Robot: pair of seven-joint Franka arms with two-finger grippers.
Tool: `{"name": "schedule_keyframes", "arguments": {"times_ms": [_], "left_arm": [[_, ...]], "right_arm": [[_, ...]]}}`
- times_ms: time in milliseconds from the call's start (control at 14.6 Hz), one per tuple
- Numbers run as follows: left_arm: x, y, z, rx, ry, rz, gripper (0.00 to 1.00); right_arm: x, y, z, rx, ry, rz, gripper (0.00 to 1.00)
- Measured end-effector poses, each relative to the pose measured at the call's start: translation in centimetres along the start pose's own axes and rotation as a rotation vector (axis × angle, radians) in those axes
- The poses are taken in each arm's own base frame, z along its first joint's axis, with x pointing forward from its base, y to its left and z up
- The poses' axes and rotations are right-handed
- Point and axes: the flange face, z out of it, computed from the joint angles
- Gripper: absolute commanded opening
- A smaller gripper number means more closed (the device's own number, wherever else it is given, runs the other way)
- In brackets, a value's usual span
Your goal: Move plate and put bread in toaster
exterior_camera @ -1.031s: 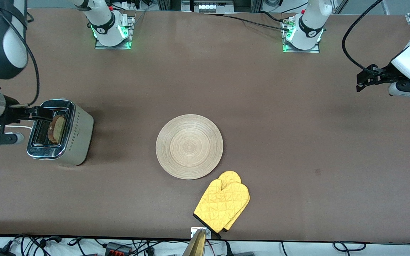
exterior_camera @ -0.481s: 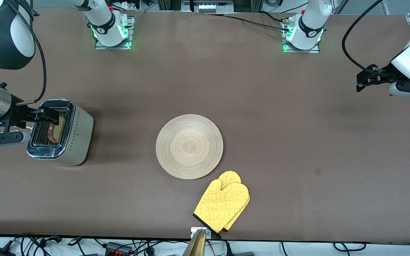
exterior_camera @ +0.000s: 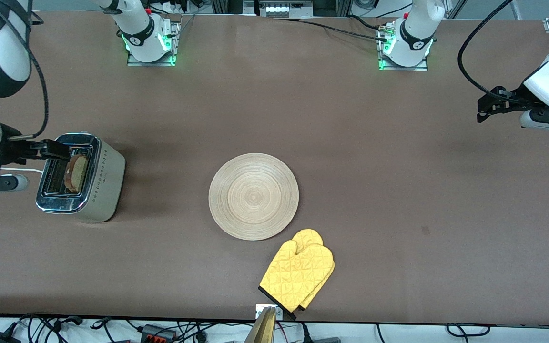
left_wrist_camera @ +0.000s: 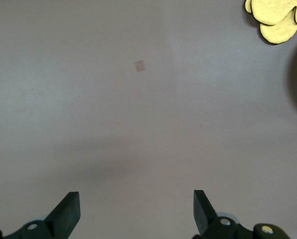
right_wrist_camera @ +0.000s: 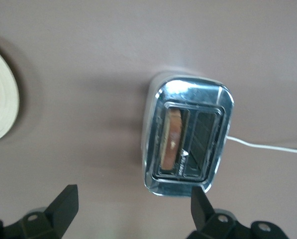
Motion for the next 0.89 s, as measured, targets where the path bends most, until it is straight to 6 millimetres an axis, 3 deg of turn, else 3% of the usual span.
{"name": "schedule_keyframes", "arguments": {"times_ms": [275,412,619,893], "left_arm": [[0.0,0.0,0.0,0.000,-0.001,0.000,1.00],[0.0,0.0,0.0,0.000,-0.001,0.000,1.00],[0.0,0.0,0.0,0.000,-0.001,0.000,1.00],[0.0,0.0,0.0,0.000,-0.001,0.000,1.00]], "right_arm": [[-1.2,4.4,0.2,0.089,0.072,0.054,1.00],[-3.3,6.5,0.9,0.118,0.092,0.073,1.00],[-5.6,6.1,1.2,0.081,0.094,0.057,1.00],[-6.3,6.3,2.0,0.078,0.108,0.059,1.00]]}}
